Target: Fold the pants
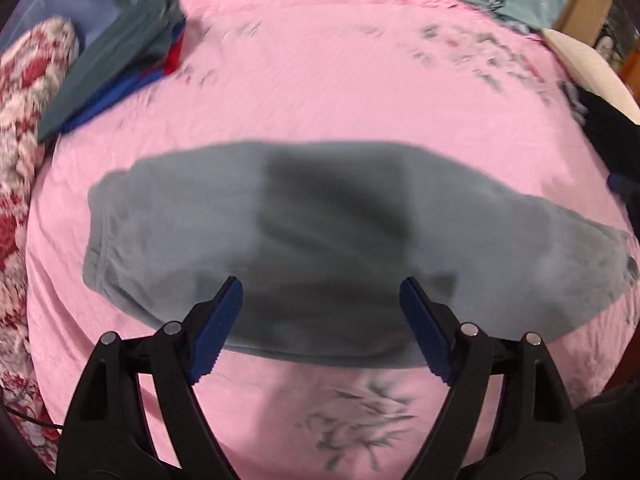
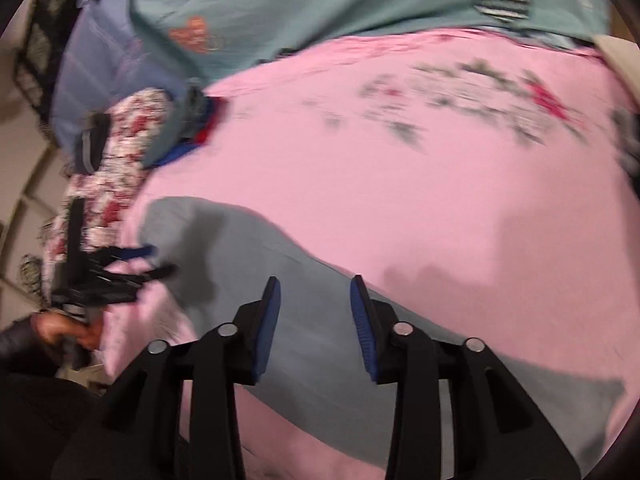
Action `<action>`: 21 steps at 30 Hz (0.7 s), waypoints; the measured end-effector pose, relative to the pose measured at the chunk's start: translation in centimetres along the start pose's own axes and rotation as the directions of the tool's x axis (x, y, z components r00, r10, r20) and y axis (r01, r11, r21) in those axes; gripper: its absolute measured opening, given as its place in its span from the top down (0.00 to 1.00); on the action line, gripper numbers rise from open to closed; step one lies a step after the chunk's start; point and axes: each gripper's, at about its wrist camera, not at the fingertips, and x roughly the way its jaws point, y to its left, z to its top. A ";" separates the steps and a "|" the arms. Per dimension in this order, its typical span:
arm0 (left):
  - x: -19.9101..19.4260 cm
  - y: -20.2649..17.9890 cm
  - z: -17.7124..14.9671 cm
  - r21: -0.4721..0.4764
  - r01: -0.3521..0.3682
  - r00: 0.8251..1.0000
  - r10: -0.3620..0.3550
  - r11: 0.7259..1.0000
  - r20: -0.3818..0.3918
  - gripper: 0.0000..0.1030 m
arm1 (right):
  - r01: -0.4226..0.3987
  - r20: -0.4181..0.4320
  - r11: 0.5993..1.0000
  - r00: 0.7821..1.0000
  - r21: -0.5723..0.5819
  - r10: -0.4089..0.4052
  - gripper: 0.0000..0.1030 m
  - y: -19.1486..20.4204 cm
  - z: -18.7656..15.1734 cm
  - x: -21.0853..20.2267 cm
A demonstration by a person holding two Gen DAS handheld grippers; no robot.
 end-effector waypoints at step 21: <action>2.9 1.1 -1.1 0.076 0.056 0.996 -0.050 0.996 -0.080 0.16 | -0.417 -0.568 0.904 0.769 -0.095 0.295 0.60 2.4 4.9 15.3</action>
